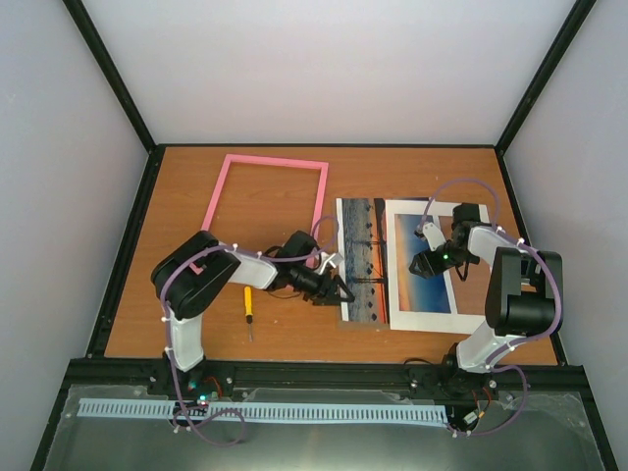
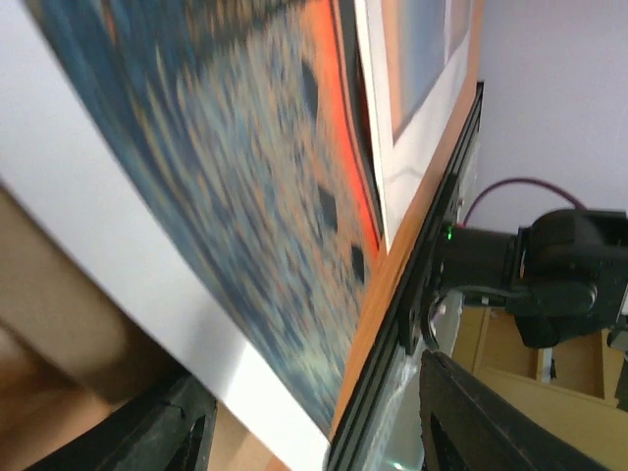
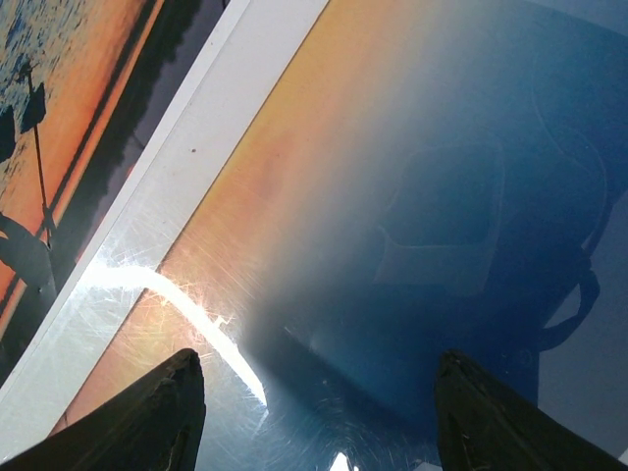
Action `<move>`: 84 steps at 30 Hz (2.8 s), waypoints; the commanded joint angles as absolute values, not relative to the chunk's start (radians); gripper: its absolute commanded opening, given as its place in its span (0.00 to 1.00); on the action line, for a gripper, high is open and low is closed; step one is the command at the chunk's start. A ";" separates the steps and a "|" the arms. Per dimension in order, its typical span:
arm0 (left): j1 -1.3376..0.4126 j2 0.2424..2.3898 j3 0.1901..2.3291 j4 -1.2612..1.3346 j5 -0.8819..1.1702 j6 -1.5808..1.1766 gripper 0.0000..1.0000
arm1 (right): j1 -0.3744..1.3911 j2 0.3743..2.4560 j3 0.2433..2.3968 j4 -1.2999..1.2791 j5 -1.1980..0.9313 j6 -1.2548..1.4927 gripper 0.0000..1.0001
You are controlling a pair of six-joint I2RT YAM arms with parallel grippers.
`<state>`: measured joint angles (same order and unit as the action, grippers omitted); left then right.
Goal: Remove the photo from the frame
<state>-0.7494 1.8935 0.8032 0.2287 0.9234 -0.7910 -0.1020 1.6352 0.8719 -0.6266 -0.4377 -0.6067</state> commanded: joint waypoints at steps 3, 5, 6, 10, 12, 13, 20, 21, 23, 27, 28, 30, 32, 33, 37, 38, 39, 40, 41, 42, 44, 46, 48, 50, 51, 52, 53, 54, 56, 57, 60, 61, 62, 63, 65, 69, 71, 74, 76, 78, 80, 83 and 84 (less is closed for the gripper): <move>-0.720 1.958 0.921 0.237 0.866 -0.785 0.58 | -0.098 1.672 0.847 -0.639 -0.406 -0.612 0.62; -0.707 1.975 0.941 0.247 0.862 -0.796 0.58 | -0.098 1.672 0.847 -0.638 -0.405 -0.611 0.62; -0.702 1.985 0.953 0.248 0.854 -0.801 0.58 | -0.098 1.672 0.848 -0.639 -0.404 -0.612 0.62; -0.687 2.044 1.016 0.239 0.814 -0.824 0.58 | -0.098 1.675 0.850 -0.639 -0.405 -0.611 0.62; -0.680 2.075 1.048 0.239 0.797 -0.836 0.57 | -0.098 1.676 0.851 -0.639 -0.406 -0.612 0.62; -0.676 2.090 1.064 0.241 0.790 -0.840 0.57 | -0.097 1.675 0.850 -0.638 -0.406 -0.611 0.62; -0.645 2.151 1.182 0.195 0.695 -0.800 0.56 | -0.097 1.672 0.848 -0.637 -0.403 -0.612 0.62; -0.639 2.156 1.197 0.187 0.680 -0.795 0.56 | -0.097 1.672 0.848 -0.638 -0.403 -0.611 0.62; -0.629 2.164 1.220 0.181 0.667 -0.793 0.55 | -0.098 1.672 0.849 -0.637 -0.403 -0.611 0.62; -0.620 2.182 1.262 0.181 0.679 -0.792 0.51 | -0.098 1.672 0.850 -0.637 -0.402 -0.610 0.62; -0.620 2.185 1.267 0.182 0.684 -0.792 0.49 | -0.097 1.672 0.850 -0.637 -0.402 -0.610 0.62; -0.619 2.188 1.271 0.186 0.688 -0.802 0.45 | -0.098 1.672 0.850 -0.637 -0.399 -0.610 0.62; -0.619 2.188 1.269 0.193 0.690 -0.810 0.40 | -0.098 1.671 0.850 -0.637 -0.400 -0.608 0.62; -0.620 2.188 1.267 0.199 0.693 -0.812 0.39 | -0.098 1.671 0.851 -0.637 -0.400 -0.608 0.62; -0.620 2.180 1.255 0.220 0.702 -0.821 0.24 | -0.098 1.669 0.860 -0.643 -0.398 -0.604 0.62; -0.620 2.178 1.253 0.224 0.703 -0.822 0.21 | -0.098 1.667 0.863 -0.646 -0.395 -0.604 0.63; -0.619 2.175 1.253 0.225 0.704 -0.822 0.18 | -0.098 1.664 0.867 -0.649 -0.391 -0.604 0.63; -0.620 2.173 1.252 0.225 0.704 -0.822 0.15 | -0.097 1.659 0.871 -0.653 -0.377 -0.601 0.63; -0.620 2.168 1.253 0.225 0.706 -0.821 0.13 | -0.098 1.652 0.878 -0.651 -0.351 -0.592 0.64; -0.620 2.162 1.253 0.223 0.711 -0.819 0.11 | -0.099 1.641 0.884 -0.651 -0.323 -0.586 0.65; -0.619 2.136 1.245 0.220 0.719 -0.807 0.06 | -0.103 1.603 0.900 -0.659 -0.285 -0.583 0.66; -0.618 2.100 1.229 0.216 0.713 -0.792 0.03 | -0.110 1.551 0.929 -0.691 -0.289 -0.582 0.67; -0.615 2.067 1.219 0.198 0.704 -0.772 0.01 | -0.116 1.515 0.969 -0.721 -0.302 -0.559 0.68; -0.608 2.041 1.215 0.168 0.708 -0.757 0.01 | -0.117 1.489 1.002 -0.741 -0.322 -0.518 0.69; -0.603 2.025 1.214 0.154 0.712 -0.751 0.01 | -0.118 1.479 1.019 -0.749 -0.343 -0.493 0.70; -0.598 2.012 1.209 0.139 0.715 -0.746 0.01 | -0.117 1.471 1.033 -0.756 -0.369 -0.468 0.70; -0.590 1.995 1.203 0.124 0.717 -0.740 0.01 | -0.117 1.462 1.046 -0.762 -0.397 -0.442 0.70; -0.584 1.974 1.192 0.110 0.719 -0.736 0.01 | -0.118 1.450 1.059 -0.767 -0.430 -0.416 0.71; -0.563 1.932 1.165 0.082 0.729 -0.735 0.01 | -0.117 1.428 1.071 -0.768 -0.494 -0.365 0.71; -0.544 1.912 1.149 0.062 0.738 -0.734 0.01 | -0.118 1.417 1.072 -0.764 -0.540 -0.344 0.72; -0.502 1.843 1.122 -0.009 0.758 -0.709 0.01 | -0.117 1.396 1.038 -0.718 -0.609 -0.317 0.72; -0.490 1.820 1.121 -0.048 0.758 -0.690 0.01 | -0.115 1.395 1.023 -0.700 -0.601 -0.321 0.72; -0.479 1.798 1.122 -0.089 0.756 -0.668 0.01 | -0.116 1.396 1.009 -0.688 -0.589 -0.323 0.72; -0.466 1.777 1.123 -0.129 0.751 -0.644 0.01 | -0.116 1.399 0.995 -0.680 -0.582 -0.327 0.72; -0.444 1.735 1.121 -0.219 0.737 -0.597 0.01 | -0.116 1.407 0.975 -0.675 -0.578 -0.338 0.72; -0.392 1.634 1.108 -0.324 0.699 -0.545 0.01 | -0.116 1.417 0.971 -0.678 -0.584 -0.344 0.72; -0.357 1.591 1.115 -0.362 0.696 -0.522 0.01 | -0.116 1.412 0.974 -0.670 -0.575 -0.340 0.72; -0.314 1.551 1.169 -0.441 0.679 -0.482 0.01 | -0.117 1.401 0.975 -0.662 -0.567 -0.333 0.72; -0.308 1.541 1.231 -0.485 0.649 -0.454 0.01 | -0.117 1.391 0.972 -0.658 -0.565 -0.329 0.72; -0.308 1.533 1.306 -0.503 0.639 -0.442 0.01 | -0.117 1.384 0.969 -0.653 -0.551 -0.325 0.72; -0.308 1.533 1.369 -0.494 0.651 -0.449 0.01 | -0.117 1.381 0.973 -0.651 -0.523 -0.320 0.72; -0.309 1.554 1.443 -0.435 0.701 -0.502 0.01 | -0.121 1.358 0.979 -0.643 -0.506 -0.305 0.72; -0.311 1.565 1.457 -0.398 0.725 -0.532 0.01 | -0.131 1.350 0.987 -0.644 -0.516 -0.294 0.72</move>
<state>-0.3092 1.5677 1.3563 -0.4656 0.6617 -0.4931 -0.1154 1.3987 0.9737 -0.6704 -0.5316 -0.3279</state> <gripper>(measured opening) 0.014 0.721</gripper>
